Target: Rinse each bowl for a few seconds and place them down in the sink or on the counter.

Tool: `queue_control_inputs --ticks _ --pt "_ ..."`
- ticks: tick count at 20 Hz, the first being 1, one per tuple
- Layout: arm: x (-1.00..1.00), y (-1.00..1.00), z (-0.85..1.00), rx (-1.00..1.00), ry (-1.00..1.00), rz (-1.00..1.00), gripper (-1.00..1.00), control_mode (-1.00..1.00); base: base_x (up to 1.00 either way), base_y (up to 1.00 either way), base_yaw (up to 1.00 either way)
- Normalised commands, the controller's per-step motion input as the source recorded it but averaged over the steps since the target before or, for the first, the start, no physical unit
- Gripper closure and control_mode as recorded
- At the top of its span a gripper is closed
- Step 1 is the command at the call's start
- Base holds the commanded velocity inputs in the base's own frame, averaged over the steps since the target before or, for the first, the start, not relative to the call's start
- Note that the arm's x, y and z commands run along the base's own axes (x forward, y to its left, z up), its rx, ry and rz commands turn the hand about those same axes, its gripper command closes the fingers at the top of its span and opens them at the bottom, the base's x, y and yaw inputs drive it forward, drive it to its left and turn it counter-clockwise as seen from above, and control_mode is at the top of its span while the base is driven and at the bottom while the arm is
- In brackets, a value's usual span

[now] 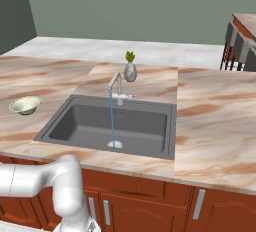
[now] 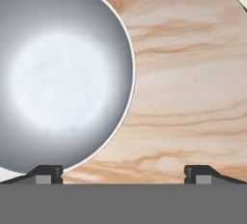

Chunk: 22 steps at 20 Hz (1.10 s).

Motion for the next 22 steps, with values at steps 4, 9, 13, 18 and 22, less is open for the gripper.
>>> queue_control_inputs --ticks 4,9,13,18,22 --pt "0.13 0.15 -0.13 0.0 0.0 -0.01 -1.0 -1.0 0.0 0.0 0.0" --pt "0.13 0.14 -0.15 0.0 0.0 -0.01 -1.0 -1.0 0.0 0.0 0.0" --pt "0.13 0.14 -0.15 0.0 0.0 -0.01 -1.0 -1.0 0.0 0.0 0.0" --pt "0.12 0.13 -0.16 0.0 0.0 -0.01 -1.0 -1.0 0.0 0.0 0.0" --pt "0.12 0.16 -0.17 0.0 0.0 -0.01 -1.0 -1.0 0.0 0.0 0.0"
